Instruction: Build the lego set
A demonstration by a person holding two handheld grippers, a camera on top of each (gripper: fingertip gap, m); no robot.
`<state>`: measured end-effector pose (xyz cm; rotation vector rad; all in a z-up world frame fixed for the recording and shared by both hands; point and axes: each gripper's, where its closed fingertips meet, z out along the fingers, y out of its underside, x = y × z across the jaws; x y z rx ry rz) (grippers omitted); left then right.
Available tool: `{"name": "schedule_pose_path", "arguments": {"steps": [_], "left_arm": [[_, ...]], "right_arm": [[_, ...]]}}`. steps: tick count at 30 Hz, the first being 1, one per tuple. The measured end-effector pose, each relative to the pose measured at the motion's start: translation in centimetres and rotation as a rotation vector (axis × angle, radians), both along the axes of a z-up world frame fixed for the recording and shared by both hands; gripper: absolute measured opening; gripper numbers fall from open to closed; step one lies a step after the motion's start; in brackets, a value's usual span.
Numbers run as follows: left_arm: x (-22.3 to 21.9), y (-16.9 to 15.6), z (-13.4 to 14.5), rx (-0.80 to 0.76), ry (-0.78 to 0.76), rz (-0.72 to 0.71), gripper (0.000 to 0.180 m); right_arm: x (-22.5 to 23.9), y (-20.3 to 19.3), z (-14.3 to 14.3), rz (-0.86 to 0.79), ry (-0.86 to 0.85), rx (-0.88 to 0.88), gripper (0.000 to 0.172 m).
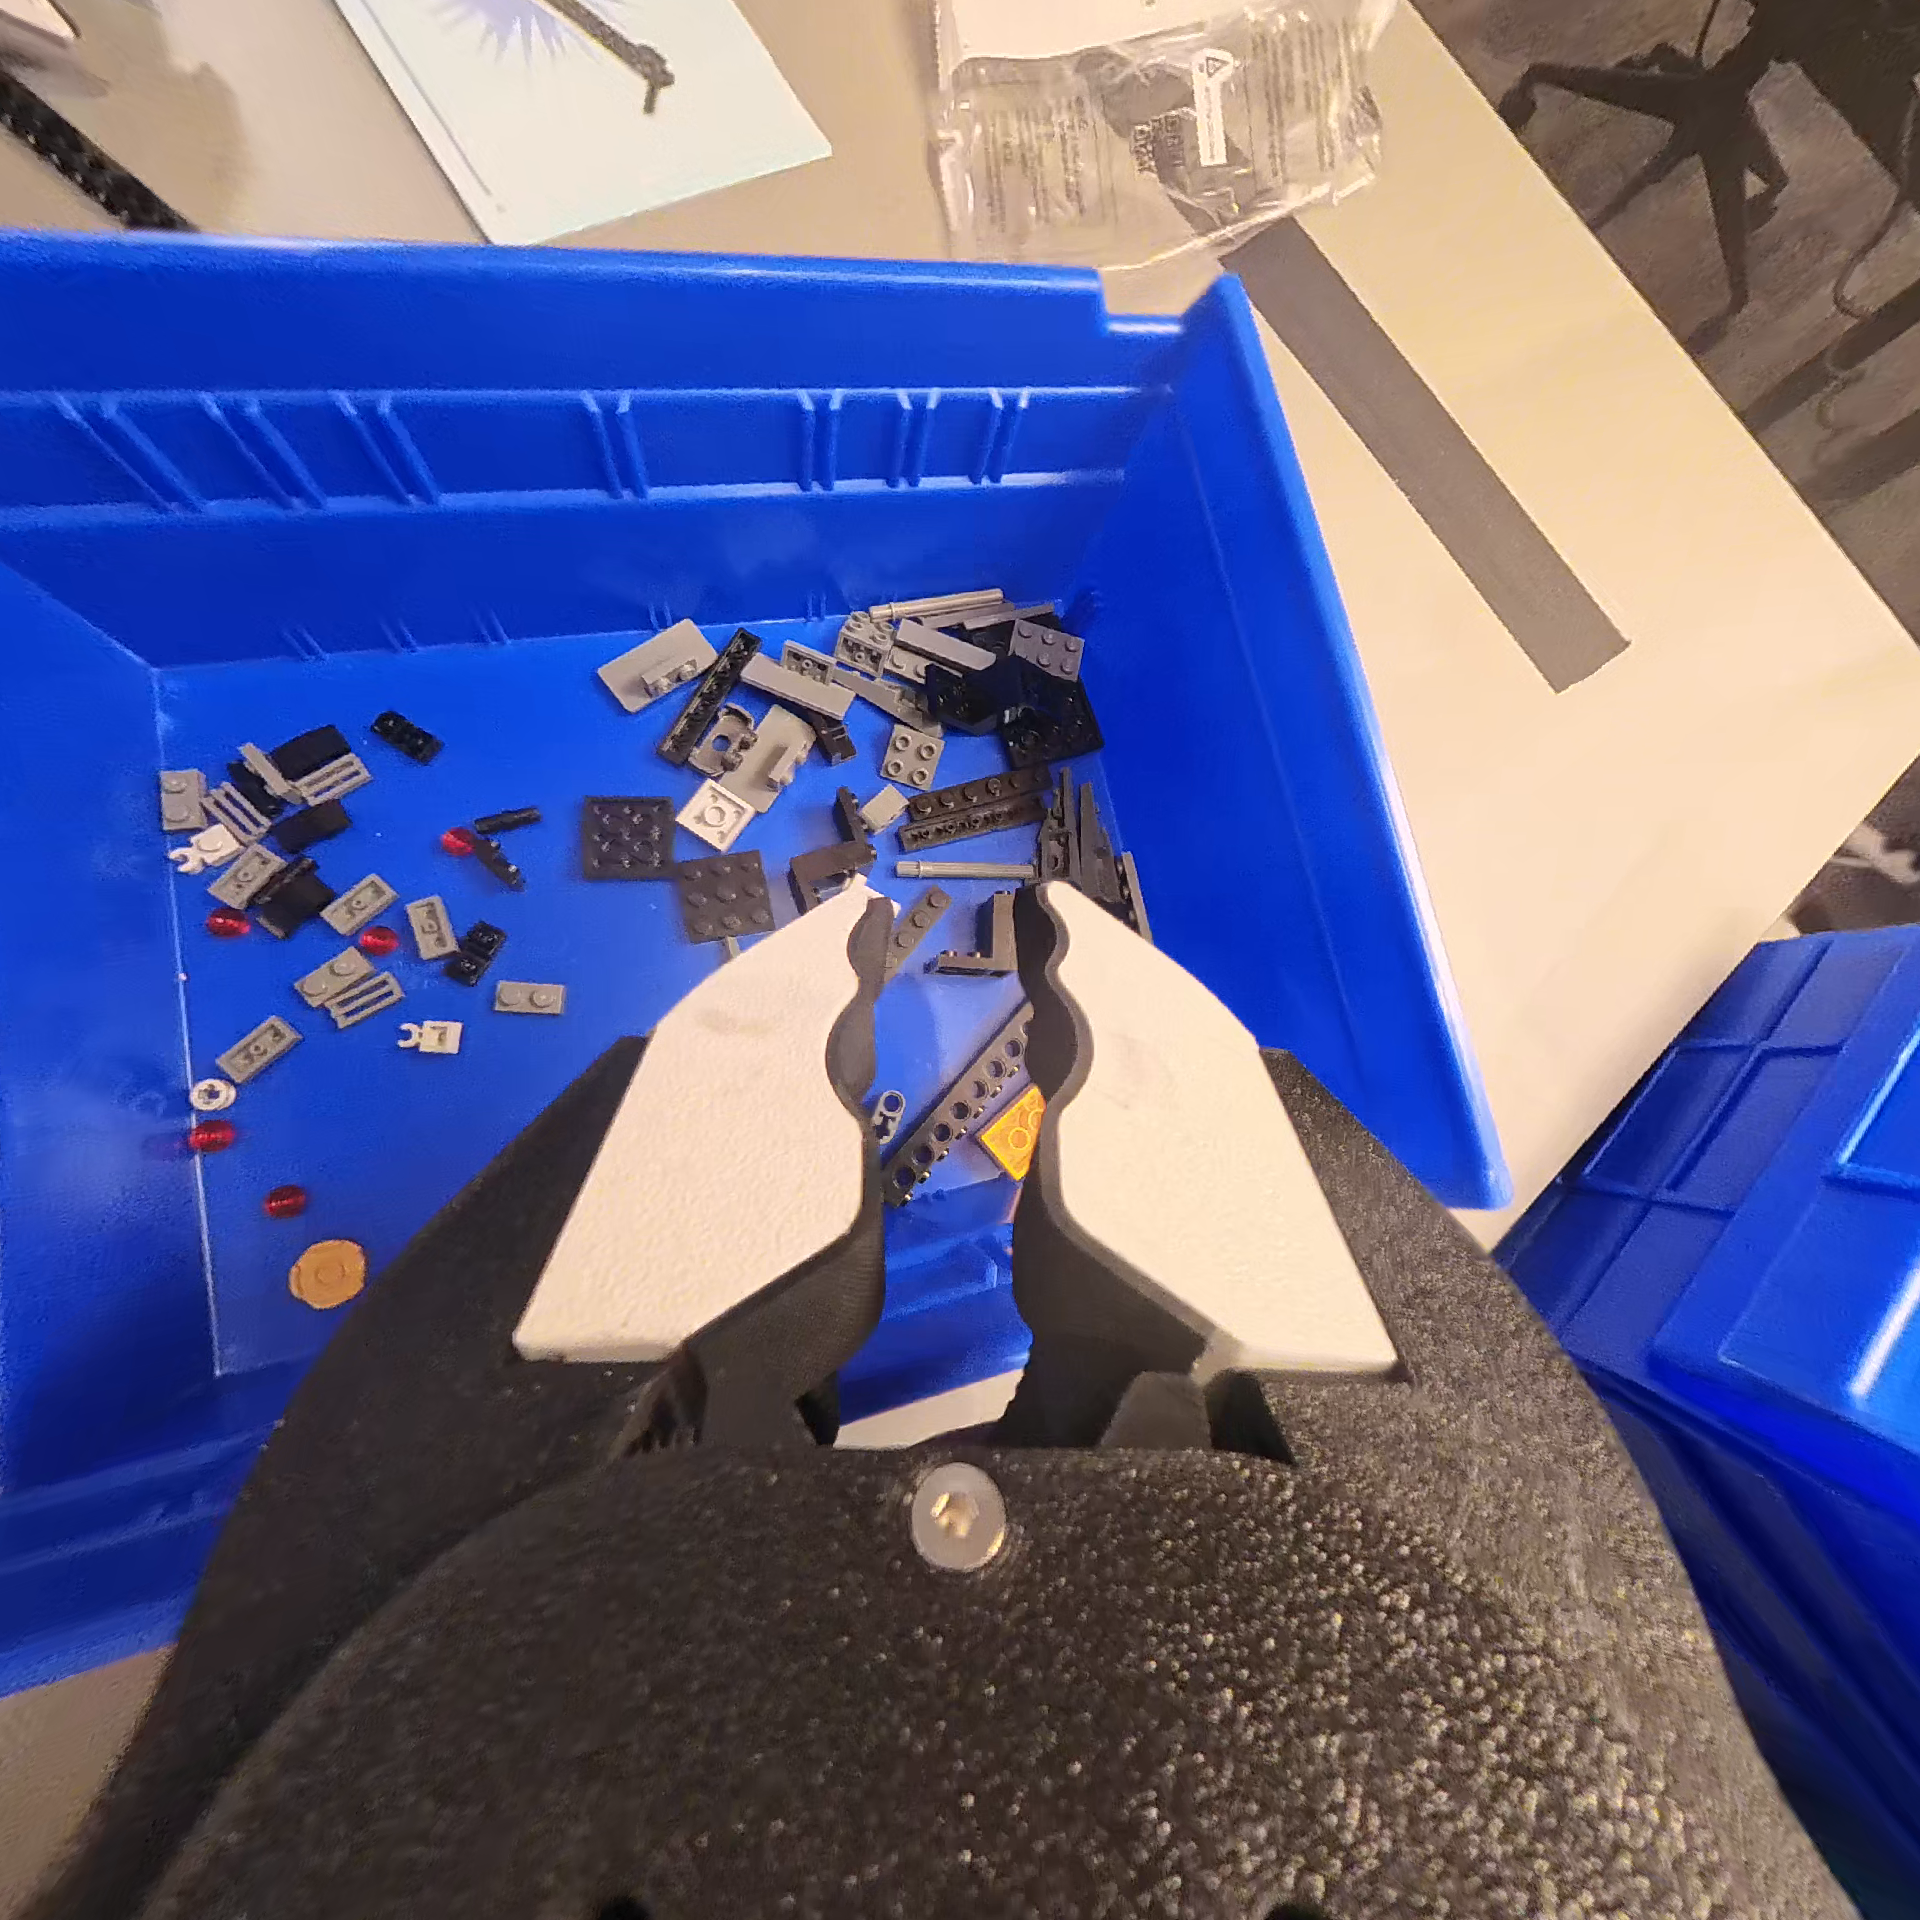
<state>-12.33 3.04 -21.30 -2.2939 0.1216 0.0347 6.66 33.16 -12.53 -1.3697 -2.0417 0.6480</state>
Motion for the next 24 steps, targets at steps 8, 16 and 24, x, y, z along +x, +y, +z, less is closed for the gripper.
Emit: {"name": "schedule_pose_path", "arguments": {"steps": [8, 16, 24], "left_arm": [[0.5, -0.1, 0.1, 0.011, 0.009, -0.035, 0.031], [0.8, -0.2, 0.3, 0.025, 0.016, -0.056, 0.032], [0.9, -0.3, 0.5, 0.033, 0.017, -0.060, 0.032]], "right_arm": [[-1.2, -2.5, 0.7, 0.144, -0.060, 0.134, 0.025], [-2.3, -0.3, -2.0, 0.297, -0.245, 0.437, 0.025], [-3.8, -0.5, -3.1, 0.394, -0.290, 0.432, 0.025]]}}
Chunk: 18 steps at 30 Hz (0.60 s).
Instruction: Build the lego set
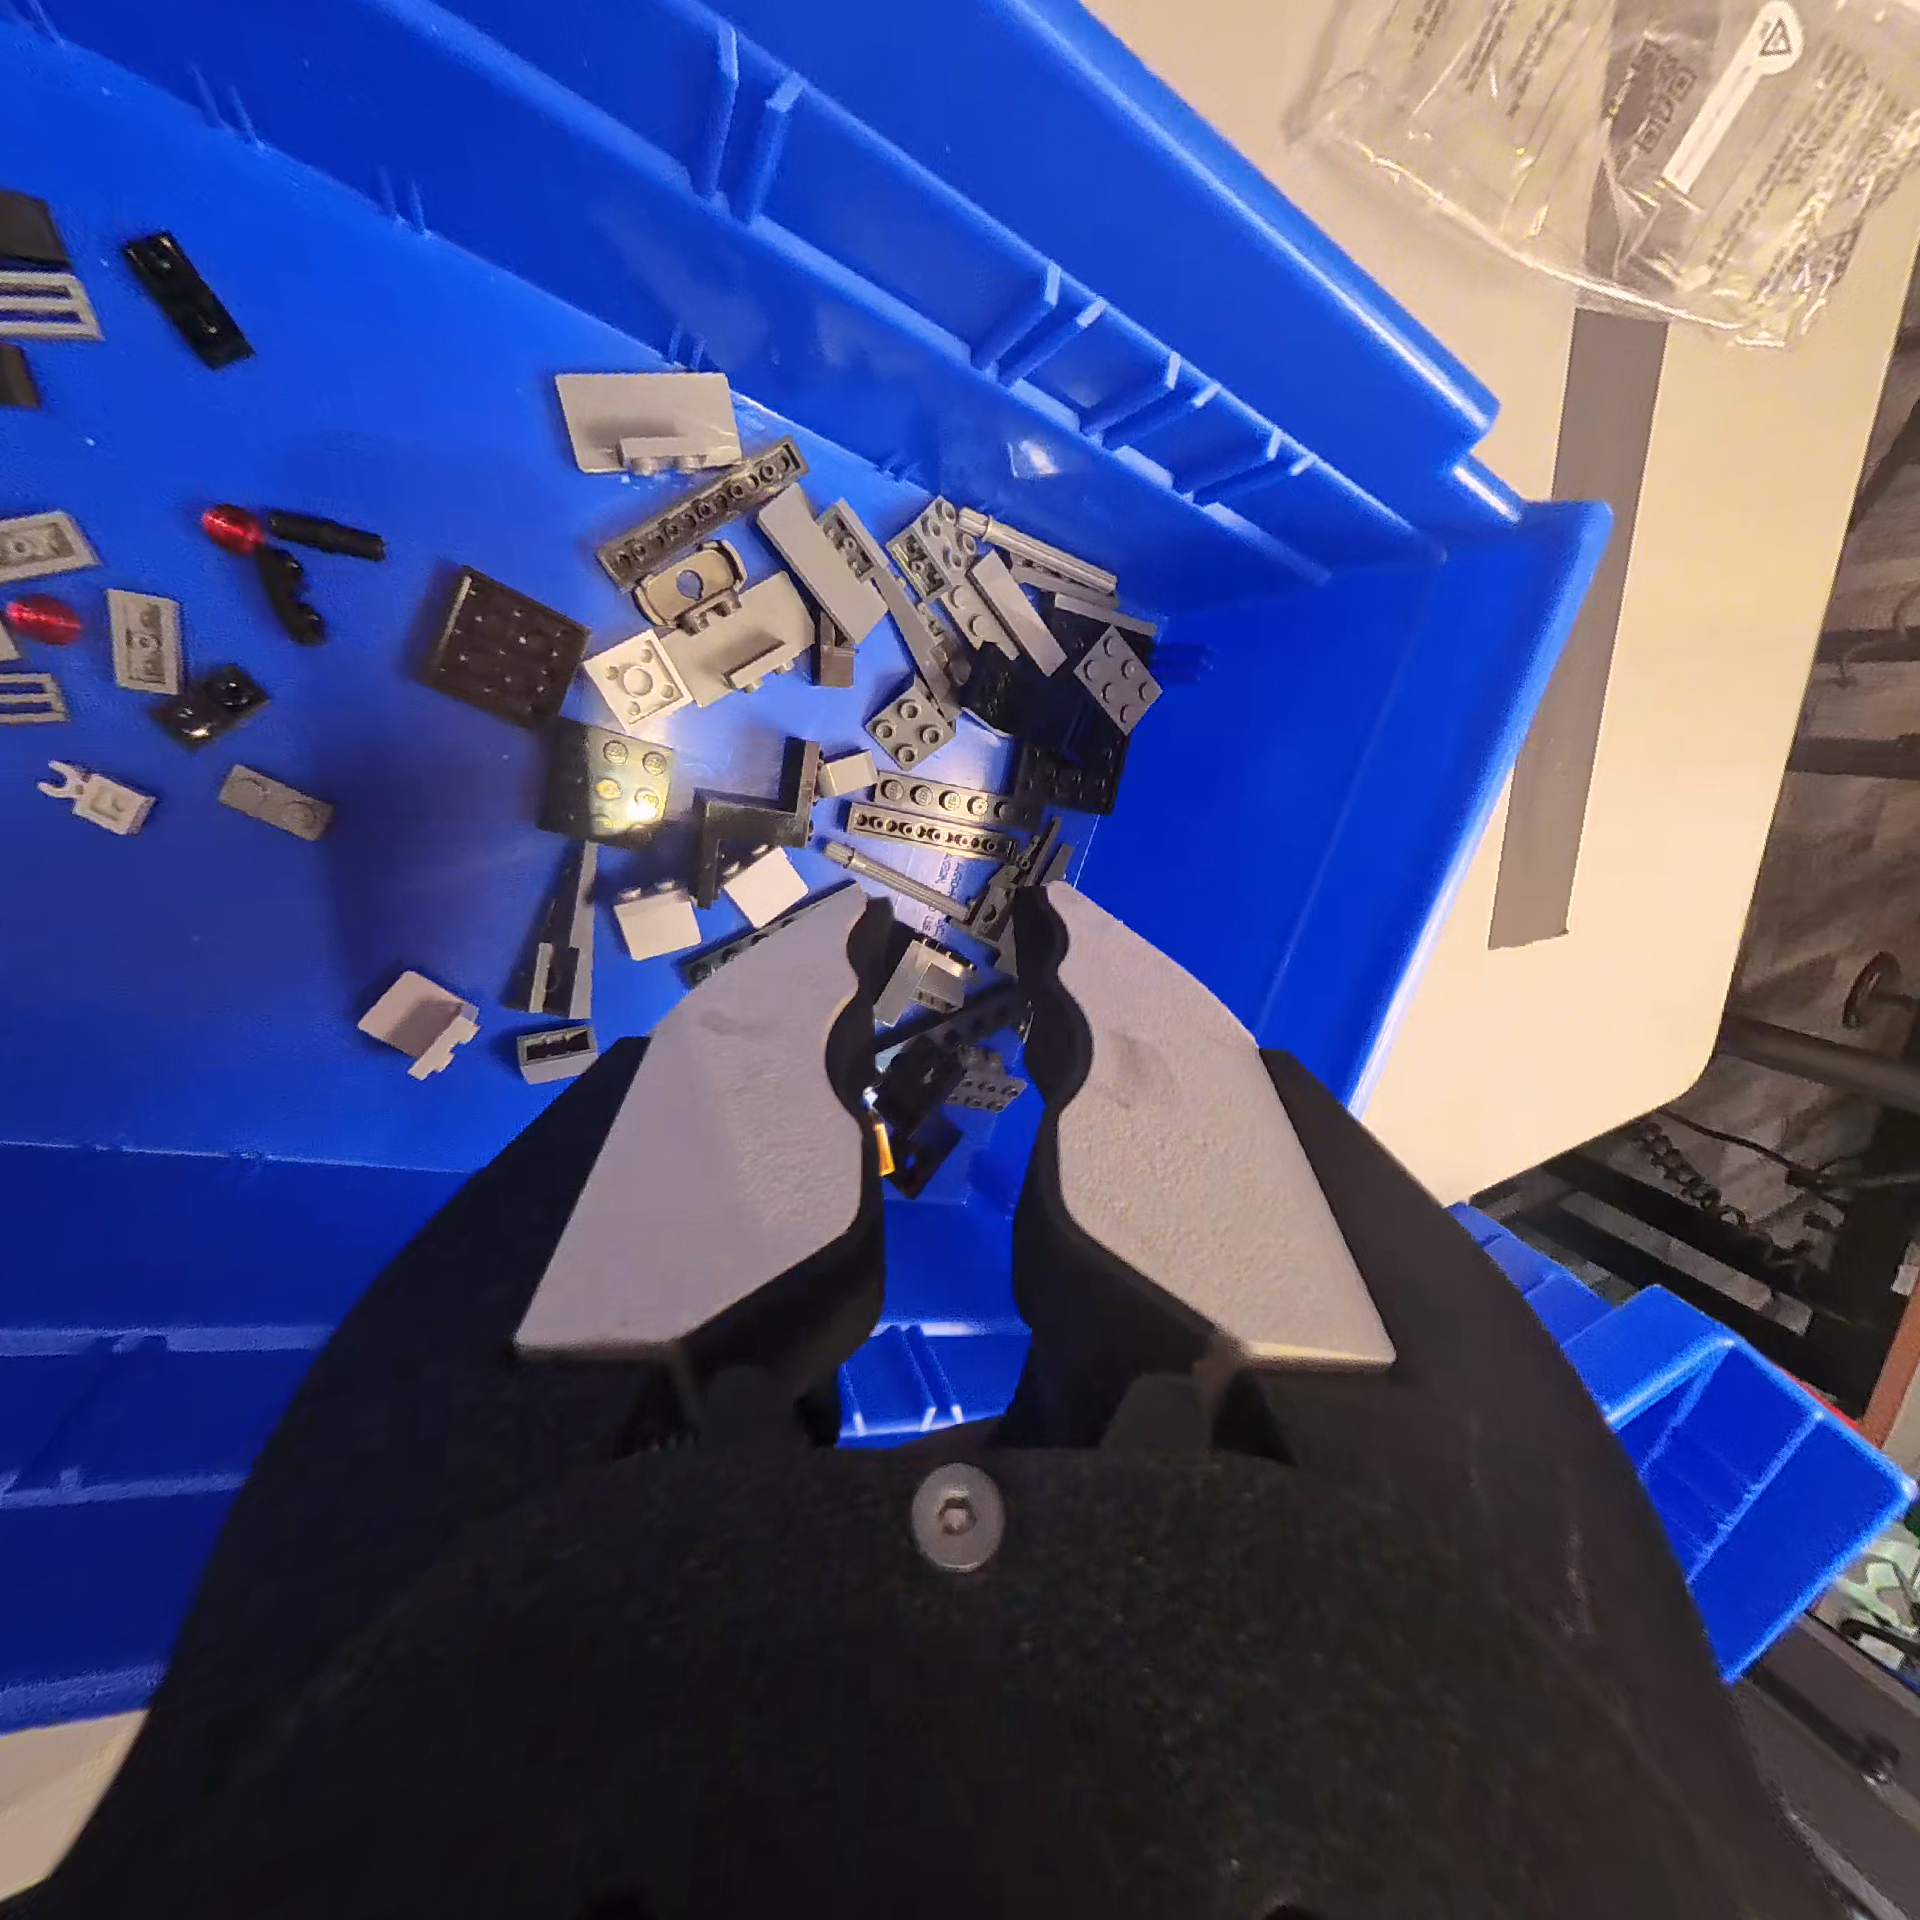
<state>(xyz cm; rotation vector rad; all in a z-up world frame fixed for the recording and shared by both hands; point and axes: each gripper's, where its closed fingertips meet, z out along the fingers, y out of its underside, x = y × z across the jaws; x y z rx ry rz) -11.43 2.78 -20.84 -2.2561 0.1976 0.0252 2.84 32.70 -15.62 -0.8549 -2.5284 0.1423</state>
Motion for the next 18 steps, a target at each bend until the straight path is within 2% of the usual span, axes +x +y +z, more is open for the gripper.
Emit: {"name": "schedule_pose_path", "arguments": {"steps": [7, 12, 18], "left_arm": [[0.0, 0.0, 0.0, -0.001, -0.002, -0.002, 0.032], [0.0, 0.0, -0.1, -0.007, -0.003, -0.001, 0.032], [0.0, -0.1, 0.1, 0.004, 0.001, 0.000, 0.032]], "right_arm": [[-0.5, 0.1, -1.3, 0.054, -0.063, 0.041, 0.022], [-0.8, 1.0, -3.1, 0.149, -0.183, 0.154, 0.021], [-1.5, 0.9, -4.0, 0.194, -0.279, 0.141, 0.018]]}}
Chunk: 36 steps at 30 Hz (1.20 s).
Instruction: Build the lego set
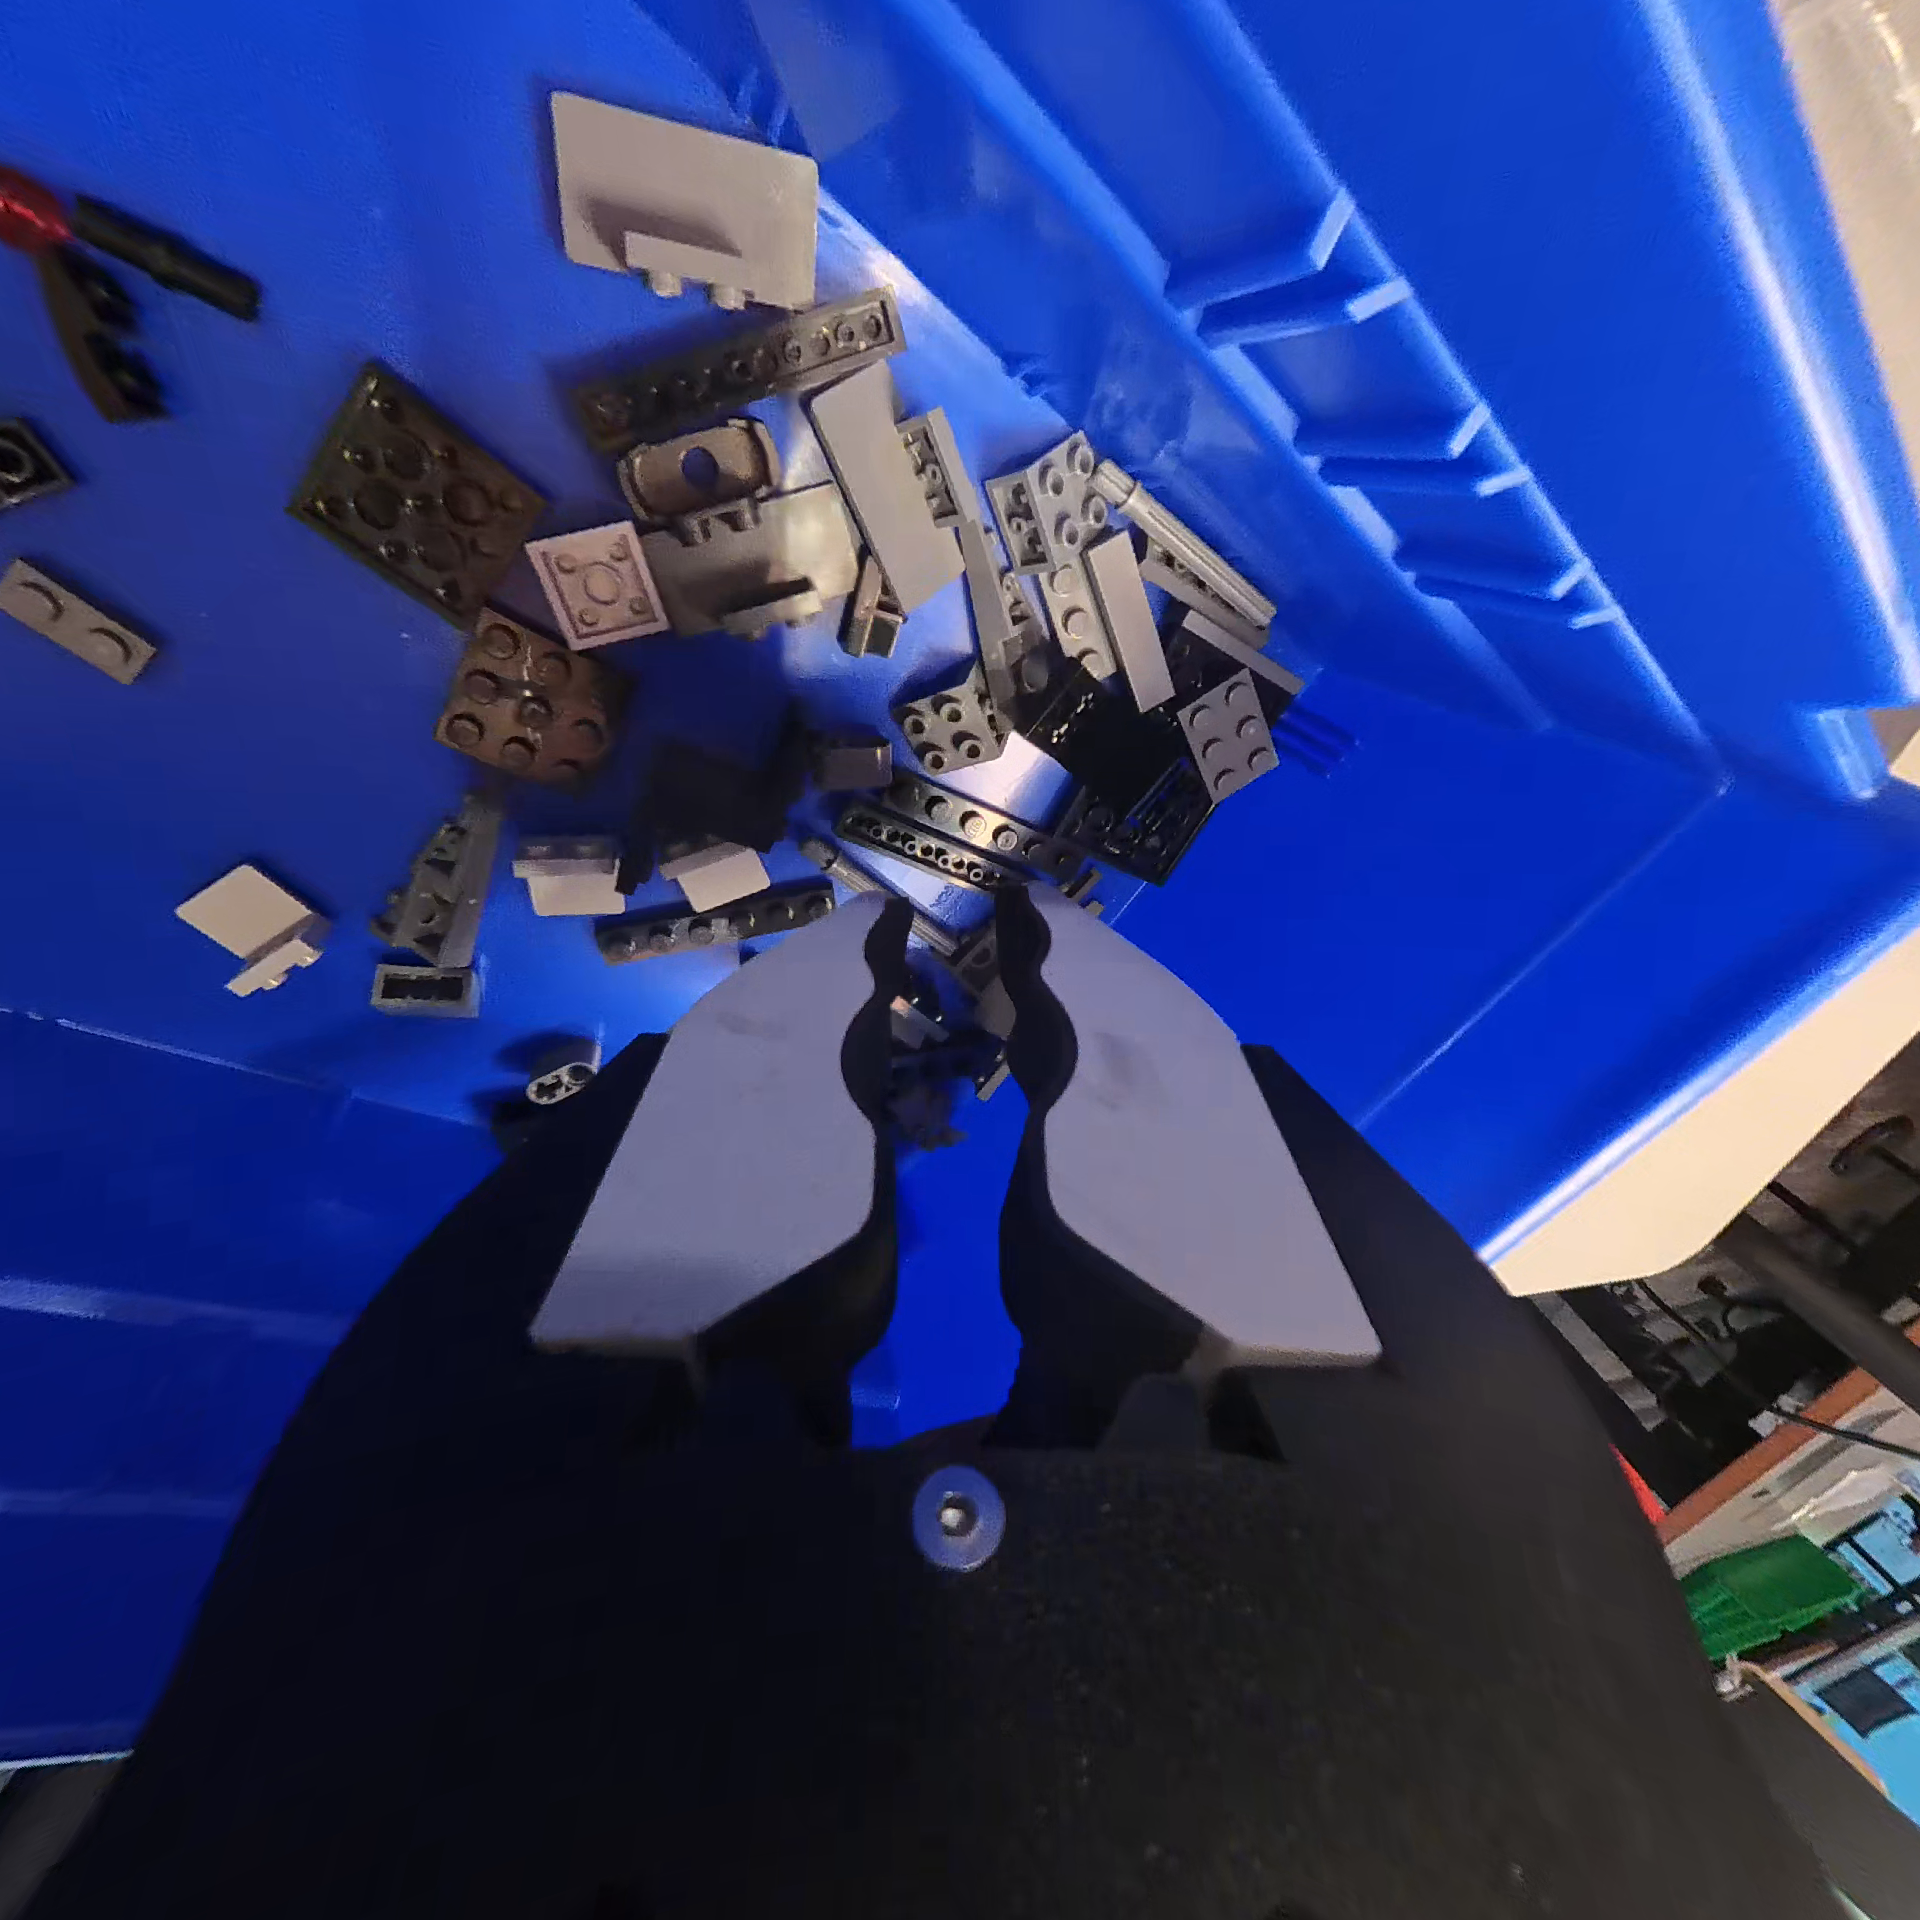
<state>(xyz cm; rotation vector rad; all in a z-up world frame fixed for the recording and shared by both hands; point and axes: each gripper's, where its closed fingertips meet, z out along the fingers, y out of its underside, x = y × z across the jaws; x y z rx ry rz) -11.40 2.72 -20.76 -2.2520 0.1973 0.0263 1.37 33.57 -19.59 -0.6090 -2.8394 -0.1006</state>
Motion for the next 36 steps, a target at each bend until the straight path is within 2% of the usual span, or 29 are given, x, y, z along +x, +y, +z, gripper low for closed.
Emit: {"name": "schedule_pose_path", "arguments": {"steps": [13, 15, 28, 31, 36], "left_arm": [[0.1, 0.0, 0.0, 0.002, -0.006, -0.008, 0.033], [0.1, 0.0, 0.0, 0.003, -0.006, -0.007, 0.032], [0.0, 0.0, 0.0, 0.002, 0.000, -0.008, 0.033], [0.0, 0.0, 0.0, 0.005, 0.000, -0.008, 0.032], [0.0, 0.0, 0.2, 0.019, 0.006, -0.007, 0.032]], "right_arm": [[1.0, 1.6, -2.7, 0.037, -0.164, 0.120, 0.015], [1.1, 1.6, -2.9, 0.039, -0.182, 0.125, 0.010], [1.3, 1.7, -2.8, -0.061, -0.123, 0.065, 0.005], [1.3, 1.2, -2.0, -0.093, -0.067, 0.018, 0.005], [0.6, -0.6, 1.7, -0.132, 0.117, -0.085, 0.005]]}}
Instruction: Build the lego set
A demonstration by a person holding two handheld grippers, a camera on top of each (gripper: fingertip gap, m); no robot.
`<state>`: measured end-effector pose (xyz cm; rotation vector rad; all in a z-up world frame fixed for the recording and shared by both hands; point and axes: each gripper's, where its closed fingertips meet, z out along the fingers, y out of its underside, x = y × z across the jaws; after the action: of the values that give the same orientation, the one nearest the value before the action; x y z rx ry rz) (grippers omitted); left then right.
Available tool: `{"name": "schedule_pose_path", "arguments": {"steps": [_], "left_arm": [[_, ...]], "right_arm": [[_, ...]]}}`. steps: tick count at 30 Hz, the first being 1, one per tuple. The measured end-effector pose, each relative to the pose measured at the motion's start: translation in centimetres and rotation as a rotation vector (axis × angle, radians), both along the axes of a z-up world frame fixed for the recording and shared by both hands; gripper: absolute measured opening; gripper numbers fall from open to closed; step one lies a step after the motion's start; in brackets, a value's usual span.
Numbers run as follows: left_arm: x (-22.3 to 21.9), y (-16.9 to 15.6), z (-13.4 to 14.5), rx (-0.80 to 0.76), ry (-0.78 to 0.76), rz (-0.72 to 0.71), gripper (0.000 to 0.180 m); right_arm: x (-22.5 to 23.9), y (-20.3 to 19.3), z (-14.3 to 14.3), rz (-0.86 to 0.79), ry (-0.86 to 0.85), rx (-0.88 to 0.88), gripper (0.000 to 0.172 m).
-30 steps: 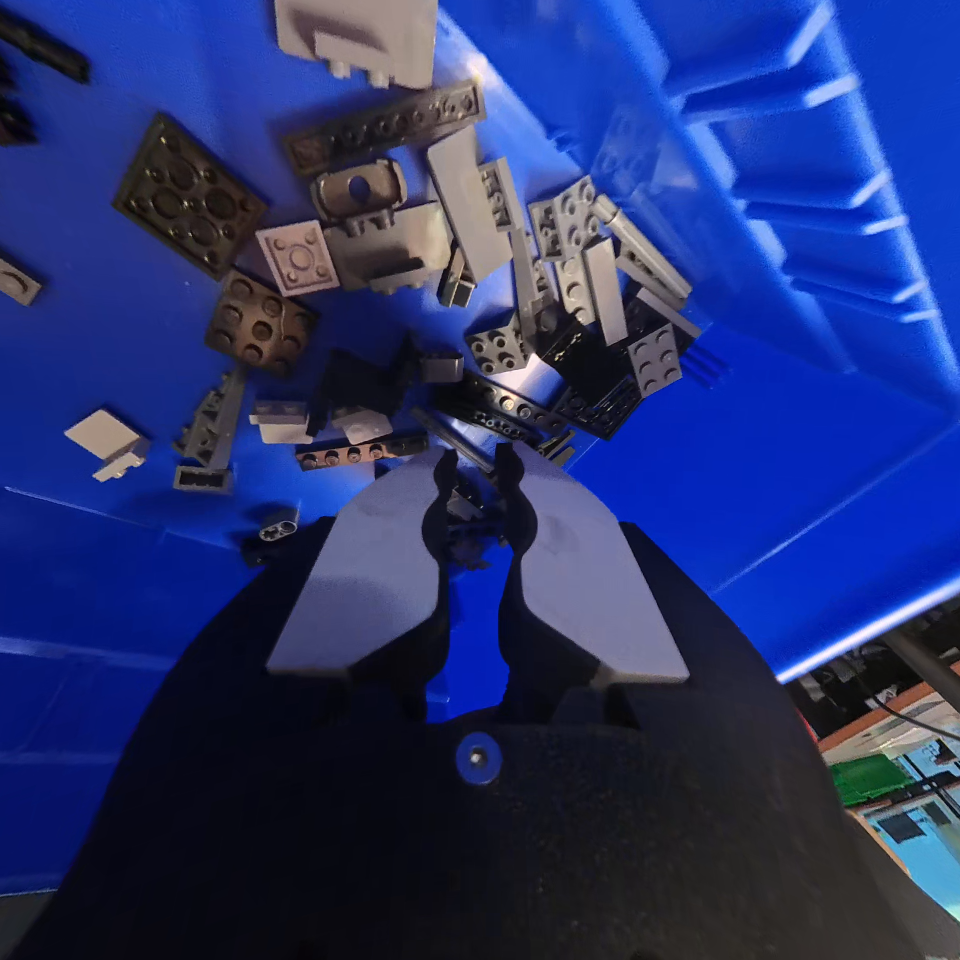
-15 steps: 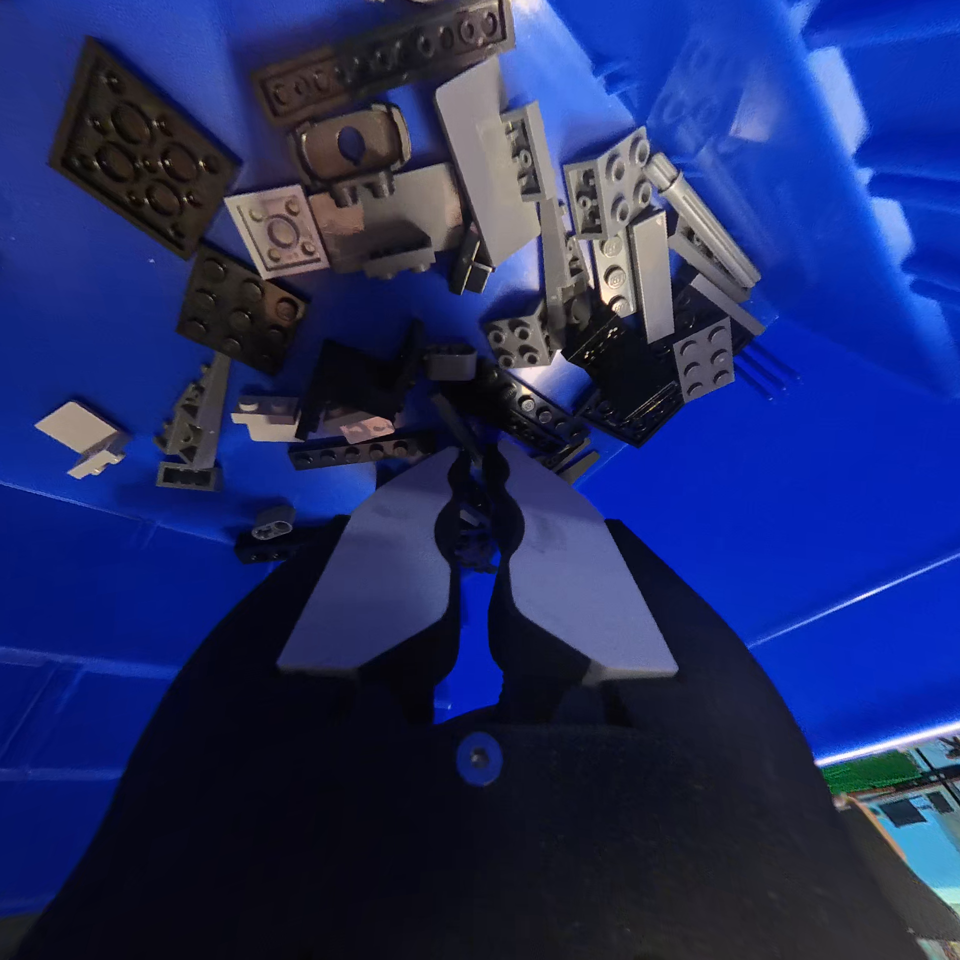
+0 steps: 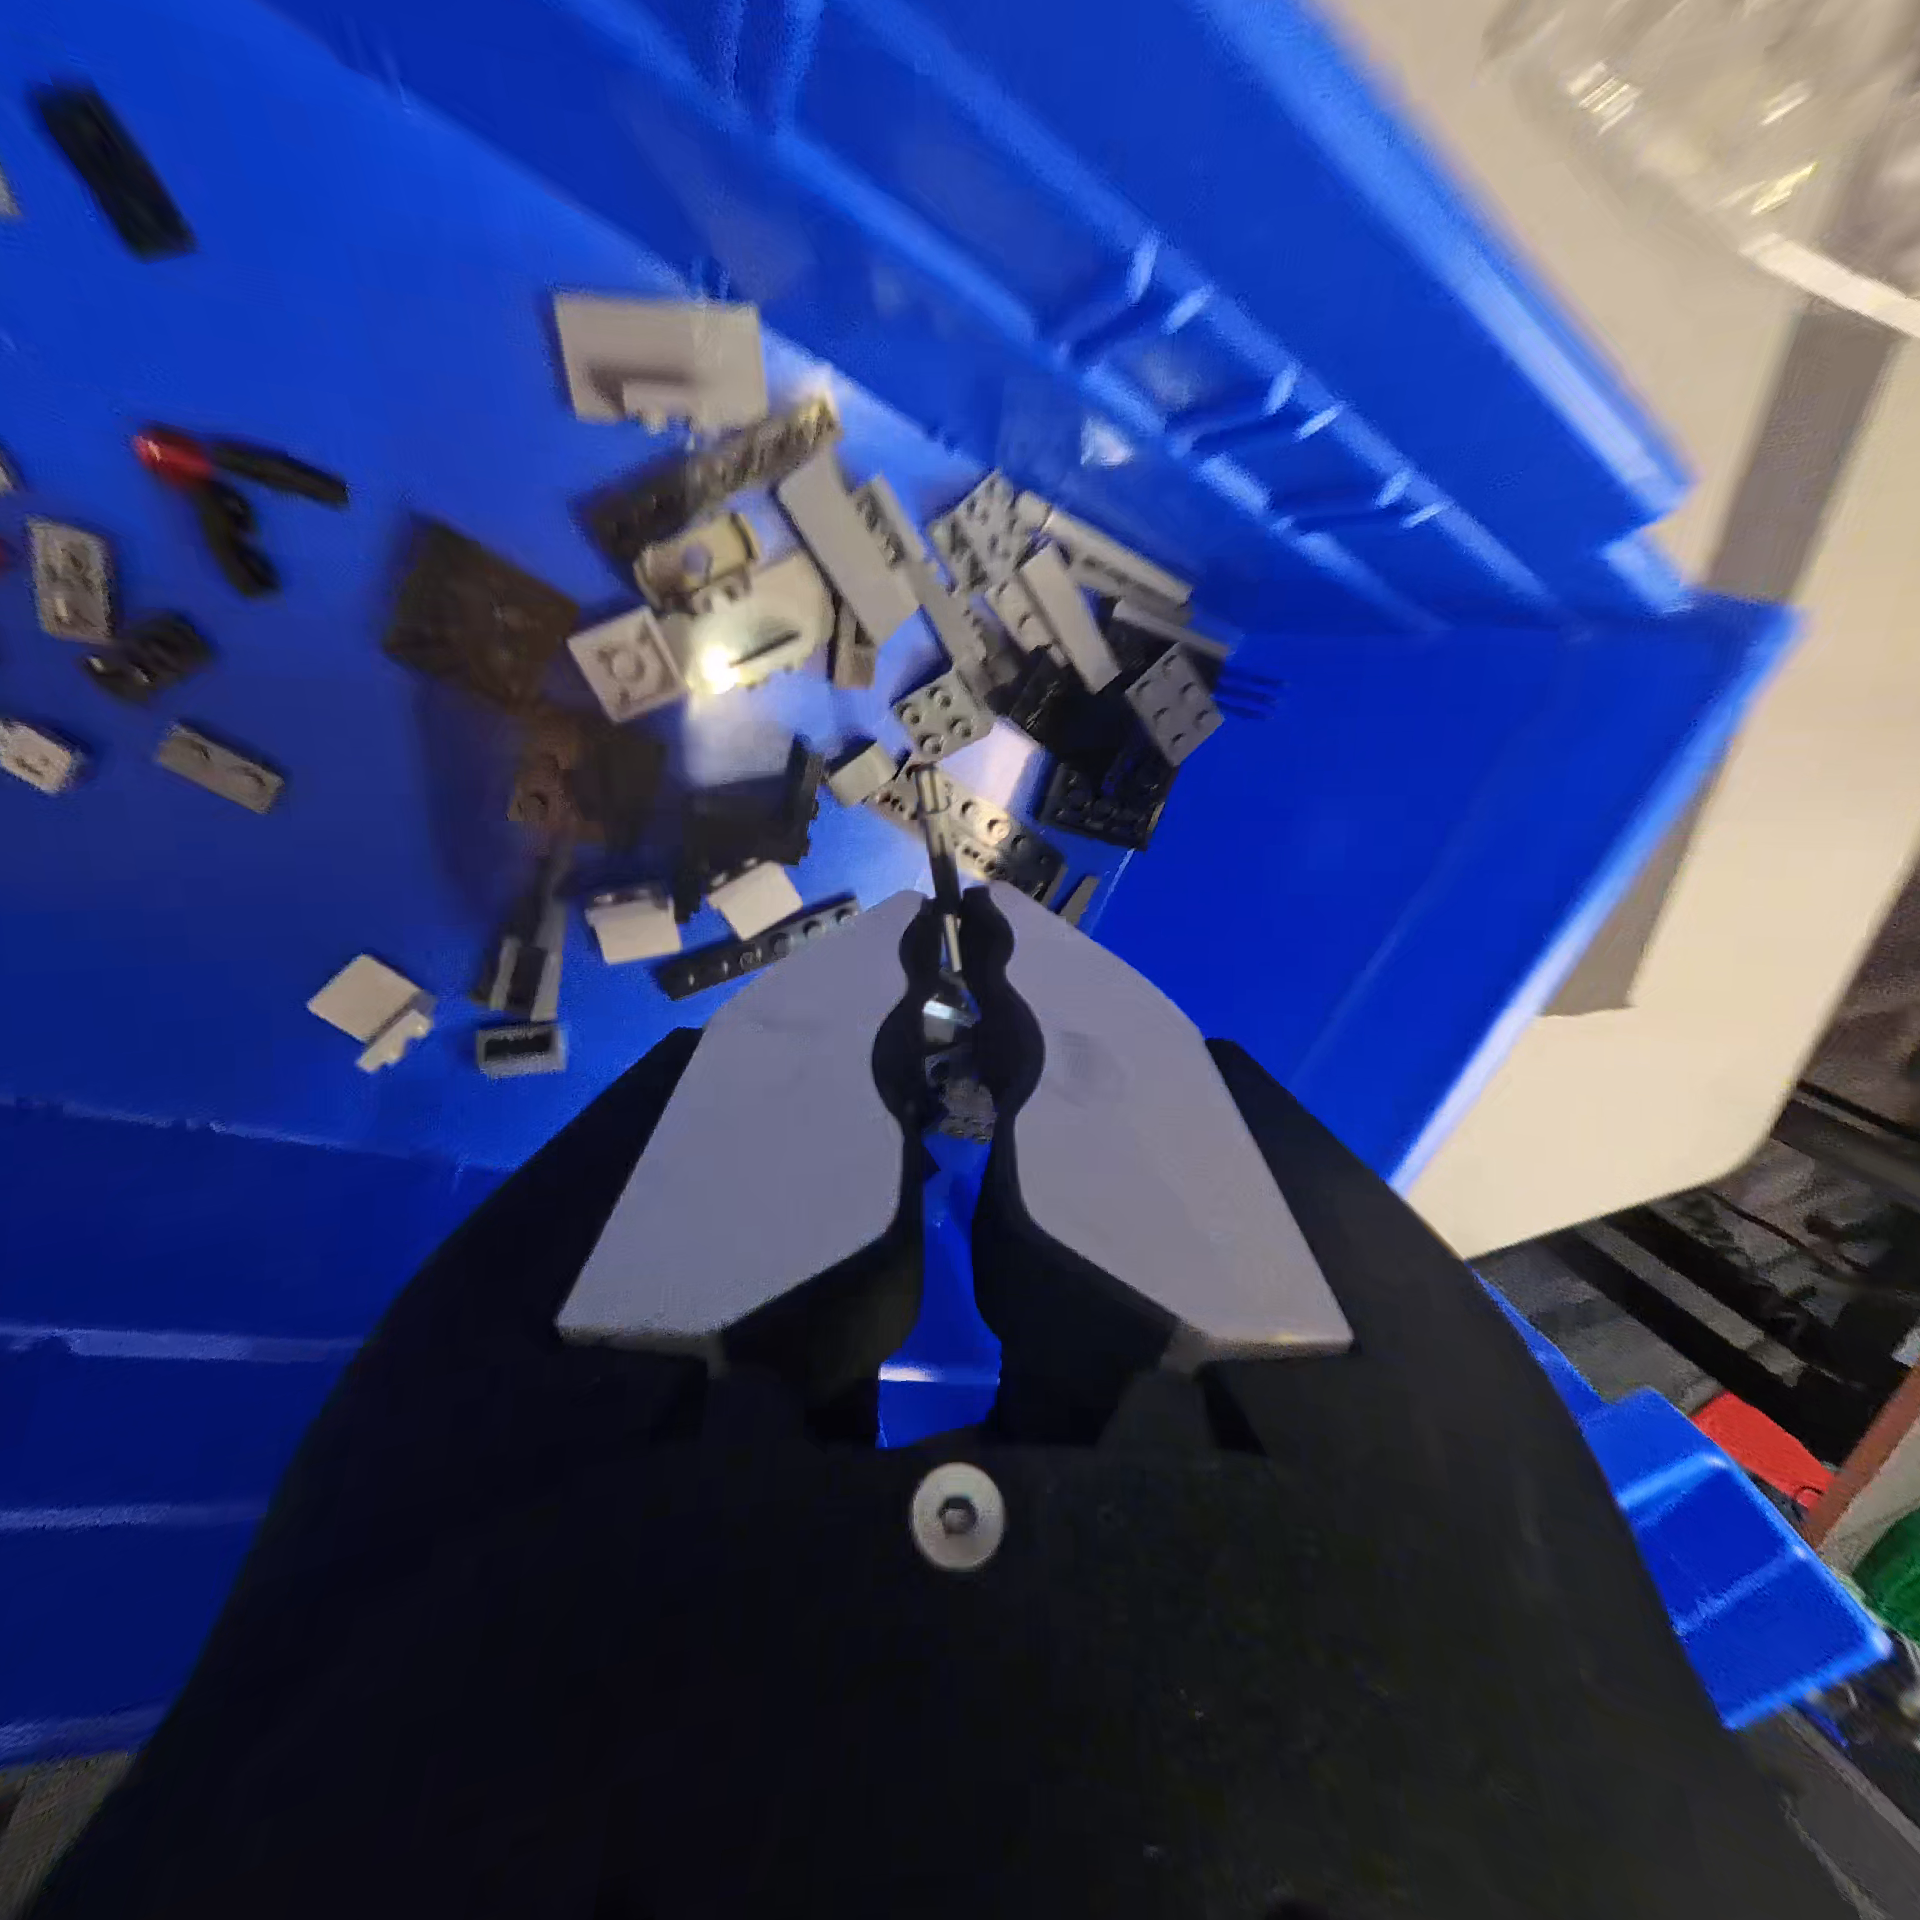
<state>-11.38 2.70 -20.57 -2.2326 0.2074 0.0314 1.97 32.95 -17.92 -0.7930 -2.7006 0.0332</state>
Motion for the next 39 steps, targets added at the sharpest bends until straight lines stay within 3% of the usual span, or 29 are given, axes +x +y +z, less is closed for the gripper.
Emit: {"name": "schedule_pose_path", "arguments": {"steps": [8, 12, 15, 20, 25, 32, 39], "left_arm": [[-0.5, 0.2, 2.0, 0.123, -0.018, 0.059, 0.031], [1.4, 1.3, 5.9, 0.310, -0.212, 0.043, 0.029], [2.7, 1.9, 8.5, 0.433, -0.356, 0.034, 0.029], [3.5, 1.9, 10.9, 0.574, -0.525, 0.048, 0.031], [4.2, 1.6, 12.1, 0.629, -0.650, 0.028, 0.034], [3.9, 1.1, 12.7, 0.667, -0.656, 0.045, 0.032], [3.9, 1.1, 12.4, 0.675, -0.672, 0.045, 0.015]], "right_arm": [[-3.1, -4.2, 8.1, -0.019, 0.493, 0.143, 0.005], [-5.0, -8.3, 13.0, 0.017, 0.754, 0.286, 0.005], [-6.9, -12.7, 14.9, 0.071, 0.897, 0.360, 0.004], [-9.6, -19.8, 13.9, 0.216, 1.026, 0.564, 0.004], [-10.5, -25.1, 12.2, 0.352, 1.079, 0.607, 0.004], [-10.8, -27.2, 11.3, 0.412, 1.096, 0.620, 0.004], [-10.6, -28.2, 10.6, 0.435, 1.103, 0.581, 0.004]]}}
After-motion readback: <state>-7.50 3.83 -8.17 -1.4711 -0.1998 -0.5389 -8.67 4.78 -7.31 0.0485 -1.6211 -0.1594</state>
